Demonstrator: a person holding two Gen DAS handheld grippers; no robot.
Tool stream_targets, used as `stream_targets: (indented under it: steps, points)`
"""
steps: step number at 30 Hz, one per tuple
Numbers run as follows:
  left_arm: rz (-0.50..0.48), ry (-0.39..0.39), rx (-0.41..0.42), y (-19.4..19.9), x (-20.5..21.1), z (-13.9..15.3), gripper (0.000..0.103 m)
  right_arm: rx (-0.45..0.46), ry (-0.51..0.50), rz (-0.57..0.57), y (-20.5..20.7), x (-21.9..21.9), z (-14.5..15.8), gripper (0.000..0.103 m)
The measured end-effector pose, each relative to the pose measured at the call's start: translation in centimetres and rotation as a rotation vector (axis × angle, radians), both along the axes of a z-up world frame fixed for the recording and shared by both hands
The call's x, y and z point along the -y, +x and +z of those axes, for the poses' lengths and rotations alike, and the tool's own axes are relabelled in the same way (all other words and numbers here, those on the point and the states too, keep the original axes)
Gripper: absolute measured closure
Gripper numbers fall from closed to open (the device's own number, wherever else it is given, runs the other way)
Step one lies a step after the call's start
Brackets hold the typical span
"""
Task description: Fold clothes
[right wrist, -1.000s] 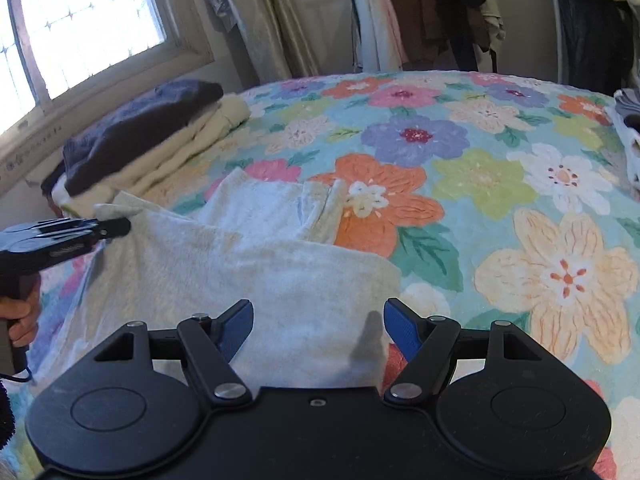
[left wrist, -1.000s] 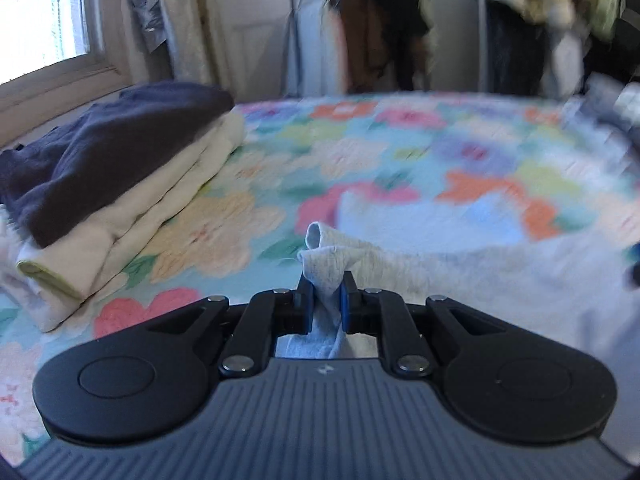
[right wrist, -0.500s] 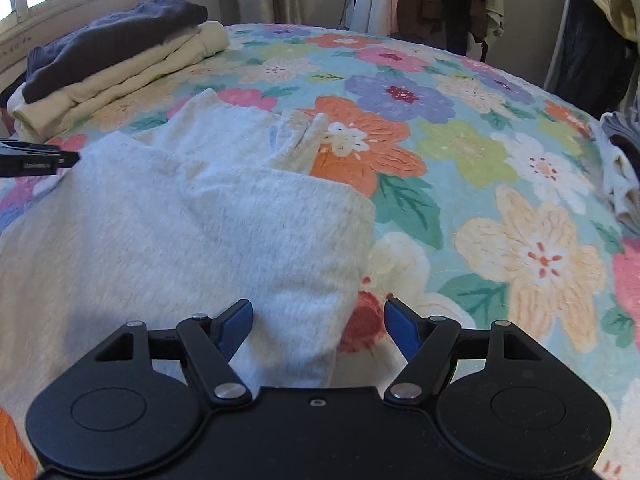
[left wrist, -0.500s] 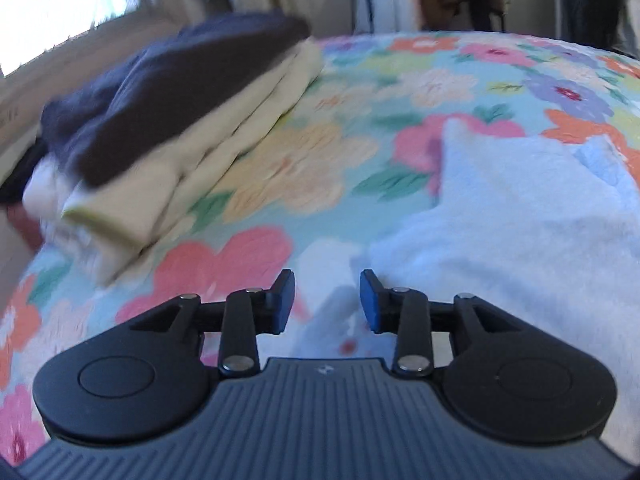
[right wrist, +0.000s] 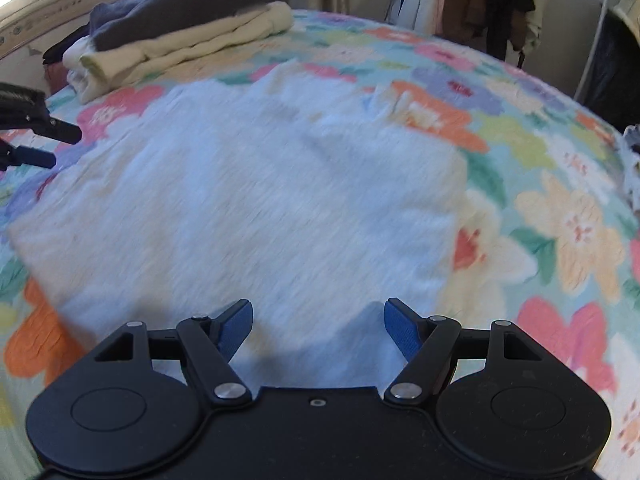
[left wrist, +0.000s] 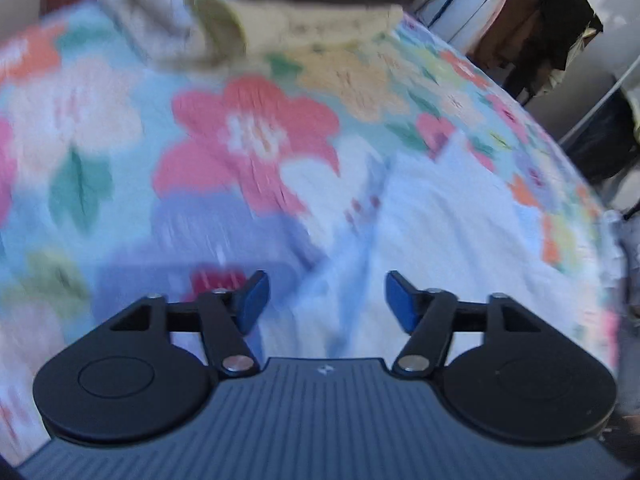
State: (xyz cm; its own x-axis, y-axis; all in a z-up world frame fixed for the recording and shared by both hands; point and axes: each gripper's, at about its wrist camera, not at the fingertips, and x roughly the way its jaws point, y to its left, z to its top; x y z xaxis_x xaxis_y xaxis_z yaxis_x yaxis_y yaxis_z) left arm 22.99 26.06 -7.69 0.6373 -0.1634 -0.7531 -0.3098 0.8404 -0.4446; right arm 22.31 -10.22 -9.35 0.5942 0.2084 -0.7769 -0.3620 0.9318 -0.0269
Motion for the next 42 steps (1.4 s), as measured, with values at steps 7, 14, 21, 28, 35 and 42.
stream_targets:
  steps: [7, 14, 21, 28, 35, 42]
  points:
    - [0.004, -0.121, -0.011, -4.8, 0.3, -0.8, 0.023, -0.024, 0.038, -0.027, -0.8, -0.2, -0.2, 0.019]
    - [0.104, -0.425, -0.142, -6.4, -2.1, -4.9, 0.031, -0.031, 0.149, 0.001, -2.0, -1.0, 0.8, 0.019]
    - [0.159, -0.541, -0.159, -5.8, -1.1, -6.4, 0.029, 0.036, 0.100, 0.164, -4.5, -4.1, 2.0, 0.019]
    - [0.173, -0.401, -0.079, -5.0, -0.1, -5.1, 0.086, 0.045, 0.065, 0.174, -5.0, -5.0, 0.8, 0.019]
    - [0.157, 0.033, 0.035, -5.7, 1.5, 0.1, 0.094, -0.020, 0.093, 0.148, -5.2, -3.0, -0.2, 0.016]
    - [0.125, -0.152, -0.085, -5.6, 0.1, -1.9, 0.078, -0.060, 0.069, 0.168, -6.7, -1.5, -0.2, 0.015]
